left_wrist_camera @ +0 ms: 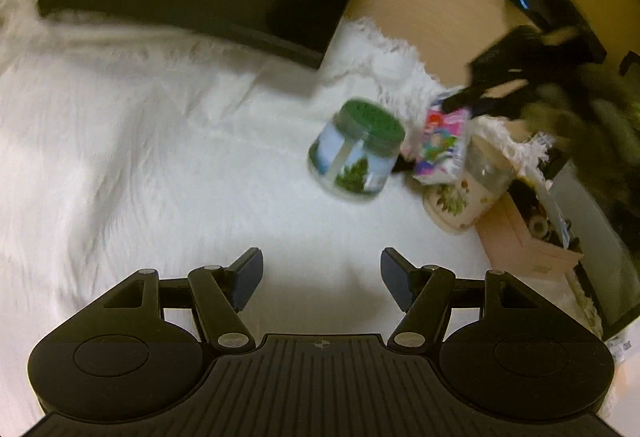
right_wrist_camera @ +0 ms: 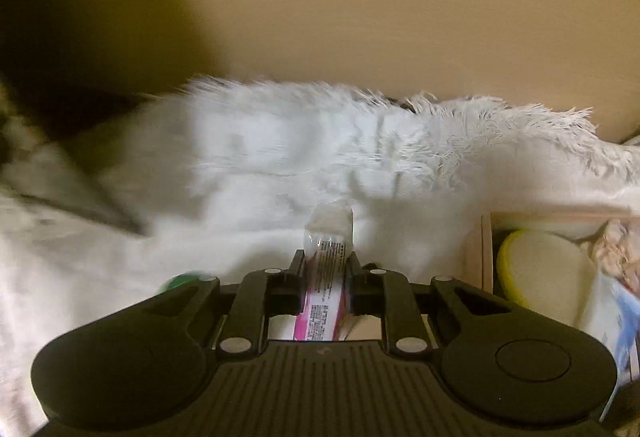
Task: Organize soft objects
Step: 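Grasp the pink Kleenex pack with the right gripper while the left reaches the black bow clip, then grasp the black bow clip with the left gripper while the right lifts the Kleenex pack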
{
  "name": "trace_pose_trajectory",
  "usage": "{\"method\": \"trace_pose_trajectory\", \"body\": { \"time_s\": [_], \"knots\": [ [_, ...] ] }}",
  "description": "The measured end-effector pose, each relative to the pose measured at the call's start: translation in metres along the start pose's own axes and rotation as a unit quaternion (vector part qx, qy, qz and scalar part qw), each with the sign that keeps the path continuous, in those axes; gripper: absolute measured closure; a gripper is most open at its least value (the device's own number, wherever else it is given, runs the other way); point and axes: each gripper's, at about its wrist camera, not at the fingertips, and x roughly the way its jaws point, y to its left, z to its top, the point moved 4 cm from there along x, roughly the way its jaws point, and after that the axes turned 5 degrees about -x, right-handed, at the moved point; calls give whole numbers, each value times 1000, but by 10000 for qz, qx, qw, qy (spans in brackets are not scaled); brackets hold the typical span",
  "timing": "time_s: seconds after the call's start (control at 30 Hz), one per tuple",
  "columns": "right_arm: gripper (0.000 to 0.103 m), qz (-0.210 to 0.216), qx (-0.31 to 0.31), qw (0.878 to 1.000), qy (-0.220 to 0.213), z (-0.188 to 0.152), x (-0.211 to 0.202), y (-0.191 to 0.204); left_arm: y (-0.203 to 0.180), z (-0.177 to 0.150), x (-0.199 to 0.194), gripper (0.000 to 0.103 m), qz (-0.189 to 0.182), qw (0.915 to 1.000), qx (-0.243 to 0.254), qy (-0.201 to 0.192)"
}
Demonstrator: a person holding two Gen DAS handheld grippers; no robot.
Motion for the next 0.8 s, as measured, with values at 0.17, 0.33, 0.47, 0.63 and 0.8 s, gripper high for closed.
{"method": "trace_pose_trajectory", "body": {
  "time_s": [0.17, 0.33, 0.47, 0.63, 0.8],
  "knots": [
    [85, 547, -2, 9980, -326, -40, -71, -8, -36, 47, 8, 33, -471, 9965, 690, -75],
    [85, 772, 140, 9968, -170, -105, -102, -35, -110, 95, 43, 32, -1112, 9607, 2506, 427],
    [85, 565, 237, 9981, -3, -146, -87, -51, -156, 116, 104, 32, -904, 9140, 3775, 1179],
    [85, 828, 678, 9943, 29, -178, -74, -61, -187, 108, 178, 45, -289, 8428, 4934, 2130],
    [85, 842, 679, 9941, -108, -194, -77, -63, -189, 89, 228, 47, 137, 7785, 5590, 2852]
  ]
}}
